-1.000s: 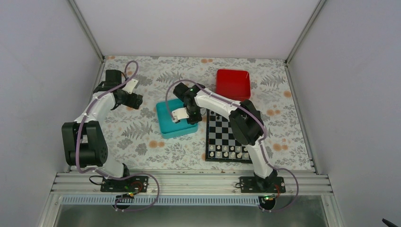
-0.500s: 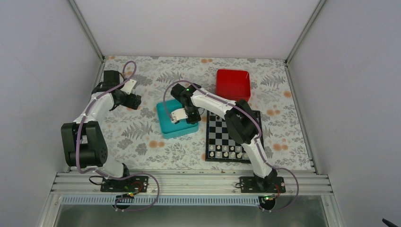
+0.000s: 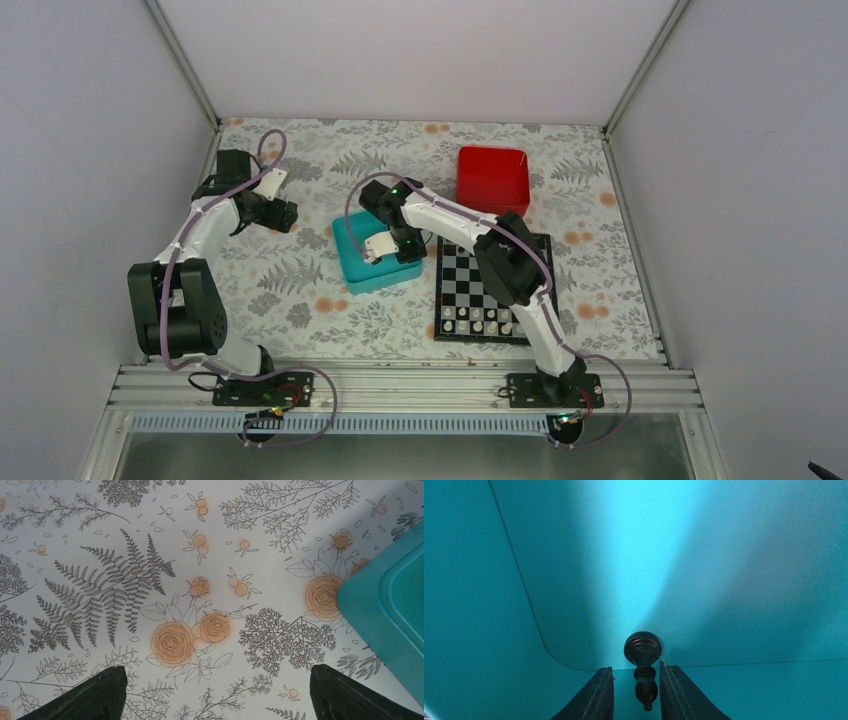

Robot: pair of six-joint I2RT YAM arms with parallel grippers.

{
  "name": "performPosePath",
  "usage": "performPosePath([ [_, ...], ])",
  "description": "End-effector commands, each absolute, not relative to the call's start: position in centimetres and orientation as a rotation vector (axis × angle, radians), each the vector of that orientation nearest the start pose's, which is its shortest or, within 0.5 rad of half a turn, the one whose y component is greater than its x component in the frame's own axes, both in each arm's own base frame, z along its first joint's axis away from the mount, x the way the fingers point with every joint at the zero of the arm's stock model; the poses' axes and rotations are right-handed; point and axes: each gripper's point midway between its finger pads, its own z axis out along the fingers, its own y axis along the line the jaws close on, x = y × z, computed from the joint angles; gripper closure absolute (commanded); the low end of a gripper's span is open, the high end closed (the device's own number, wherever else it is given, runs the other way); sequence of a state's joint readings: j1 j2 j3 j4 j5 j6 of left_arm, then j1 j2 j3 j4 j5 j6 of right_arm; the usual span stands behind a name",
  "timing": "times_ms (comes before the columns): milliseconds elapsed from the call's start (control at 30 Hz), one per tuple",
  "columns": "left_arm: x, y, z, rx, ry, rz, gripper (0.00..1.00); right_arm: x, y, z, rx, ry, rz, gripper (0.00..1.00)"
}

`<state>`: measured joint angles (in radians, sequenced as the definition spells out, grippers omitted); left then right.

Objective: Set up the chess pieces on the board
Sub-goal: Pick up the chess piece from the storage box, then place the chess piece on the chessboard.

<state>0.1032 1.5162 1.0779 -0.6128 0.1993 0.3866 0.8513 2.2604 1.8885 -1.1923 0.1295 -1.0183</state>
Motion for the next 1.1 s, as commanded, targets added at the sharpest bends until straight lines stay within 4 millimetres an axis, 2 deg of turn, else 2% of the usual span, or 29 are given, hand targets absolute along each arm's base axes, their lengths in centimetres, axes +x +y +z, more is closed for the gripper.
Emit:
performPosePath([
  [0, 37.2, 0.4, 12.4, 0.453, 2.526, -0.097, 0.09, 30.6, 32.0, 4.4, -2.528, 1.859, -0.238, 0.76],
  [233, 37.2, 0.7, 12.3, 0.447, 2.528, -0.094, 0.09, 30.3, 33.1, 5.4, -2.498, 1.842, -0.163, 0.86],
  [367, 37.2, 0.7, 12.3, 0.446, 2.528, -0.098, 0.09, 30.3, 33.3, 6.6, -2.462, 1.855, -0.148, 0.89],
  [600, 37.6, 0.8, 13.2, 0.434, 2.520, -0.091, 0.09, 30.0, 33.4, 11.6, -2.363, 1.839, -0.073, 0.94],
  [733, 37.7, 0.9, 13.7, 0.427, 2.516, -0.088, 0.09, 30.4, 32.1, 14.5, -2.284, 1.846, -0.080, 0.94],
  [833, 37.8, 0.8, 14.2, 0.420, 2.514, -0.090, 0.09, 31.1, 30.2, 16.1, -2.216, 1.878, -0.097, 0.94],
  [1067, 37.8, 0.8, 15.1, 0.405, 2.507, -0.092, 0.09, 32.3, 23.7, 18.5, -2.050, 1.999, -0.104, 0.95],
])
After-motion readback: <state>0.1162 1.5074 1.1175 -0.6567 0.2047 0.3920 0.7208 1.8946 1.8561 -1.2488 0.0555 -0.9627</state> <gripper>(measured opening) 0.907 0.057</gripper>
